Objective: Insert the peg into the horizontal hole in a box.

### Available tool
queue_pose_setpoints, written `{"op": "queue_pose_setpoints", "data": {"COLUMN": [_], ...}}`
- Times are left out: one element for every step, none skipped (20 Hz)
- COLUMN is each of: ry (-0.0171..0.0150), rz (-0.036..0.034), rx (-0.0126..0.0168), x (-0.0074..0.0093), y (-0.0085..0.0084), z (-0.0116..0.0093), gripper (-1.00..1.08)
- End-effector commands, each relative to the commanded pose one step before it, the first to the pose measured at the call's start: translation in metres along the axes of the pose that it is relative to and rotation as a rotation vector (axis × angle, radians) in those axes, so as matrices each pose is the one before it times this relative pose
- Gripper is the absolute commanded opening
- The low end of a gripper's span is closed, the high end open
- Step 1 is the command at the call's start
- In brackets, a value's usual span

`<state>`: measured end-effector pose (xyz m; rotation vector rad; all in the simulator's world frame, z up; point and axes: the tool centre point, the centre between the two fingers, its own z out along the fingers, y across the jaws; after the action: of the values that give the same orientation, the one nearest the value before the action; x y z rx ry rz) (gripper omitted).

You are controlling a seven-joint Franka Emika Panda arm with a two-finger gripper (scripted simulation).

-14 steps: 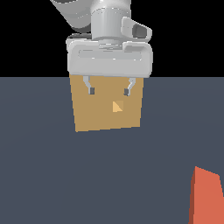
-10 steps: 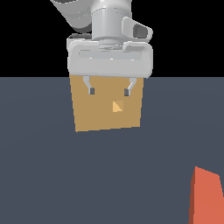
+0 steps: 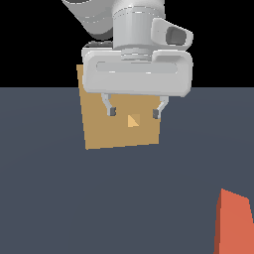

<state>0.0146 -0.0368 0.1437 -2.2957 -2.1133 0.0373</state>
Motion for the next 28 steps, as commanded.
{"op": "queue_pose_setpoints", "data": {"ry": [-0.00014,0.00017,0.00021,0.00025,0.00030,0.00036,0.00041,0.00046,0.00049,0.00053,0.00056,0.00060,0.00061,0.00061,0.00060,0.00058,0.00056,0.00054,0.00052,0.00049,0.00046,0.00043,0.00040,0.00036,0.00032,0.00028,0.00024,0.00020], "rz": [0.04190,0.01925,0.02048,0.02174,0.02299,0.02420,0.02528,0.02540,0.02531,0.02521,0.02514,0.02504,0.02439,0.02307,0.02175,0.02044,0.01915,0.01790,0.01666,0.01541,0.01419,0.01302,0.01182,0.01054,0.00930,0.00807,0.00682,0.00556], "rx": [-0.00208,-0.00112,-0.00119,-0.00126,-0.00133,-0.00139,-0.00145,-0.00144,-0.00143,-0.00141,-0.00139,-0.00138,-0.00132,-0.00124,-0.00116,-0.00108,-0.00100,-0.00092,-0.00084,-0.00077,-0.00070,-0.00063,-0.00057,-0.00051,-0.00044,-0.00038,-0.00032,-0.00026], "x": [-0.01700,-0.00759,-0.00807,-0.00856,-0.00905,-0.00952,-0.00994,-0.00998,-0.00993,-0.00988,-0.00984,-0.00979,-0.00953,-0.00899,-0.00847,-0.00795,-0.00745,-0.00694,-0.00645,-0.00596,-0.00547,-0.00502,-0.00456,-0.00405,-0.00357,-0.00310,-0.00262,-0.00212], "y": [0.01017,0.00491,0.00522,0.00553,0.00584,0.00614,0.00641,0.00643,0.00640,0.00637,0.00635,0.00632,0.00615,0.00581,0.00548,0.00515,0.00482,0.00450,0.00419,0.00387,0.00356,0.00326,0.00296,0.00265,0.00233,0.00202,0.00171,0.00139], "z": [0.00618,0.00278,0.00295,0.00312,0.00329,0.00345,0.00359,0.00359,0.00357,0.00354,0.00352,0.00349,0.00338,0.00318,0.00299,0.00280,0.00261,0.00243,0.00224,0.00205,0.00188,0.00171,0.00155,0.00138,0.00122,0.00105,0.00088,0.00072], "gripper": [1.00,1.00,1.00,1.00,1.00,1.00,1.00,1.00,1.00,1.00,1.00,1.00,1.00,1.00,1.00,1.00,1.00,1.00,1.00,1.00,1.00,1.00,1.00,1.00,1.00,1.00,1.00,1.00]}}
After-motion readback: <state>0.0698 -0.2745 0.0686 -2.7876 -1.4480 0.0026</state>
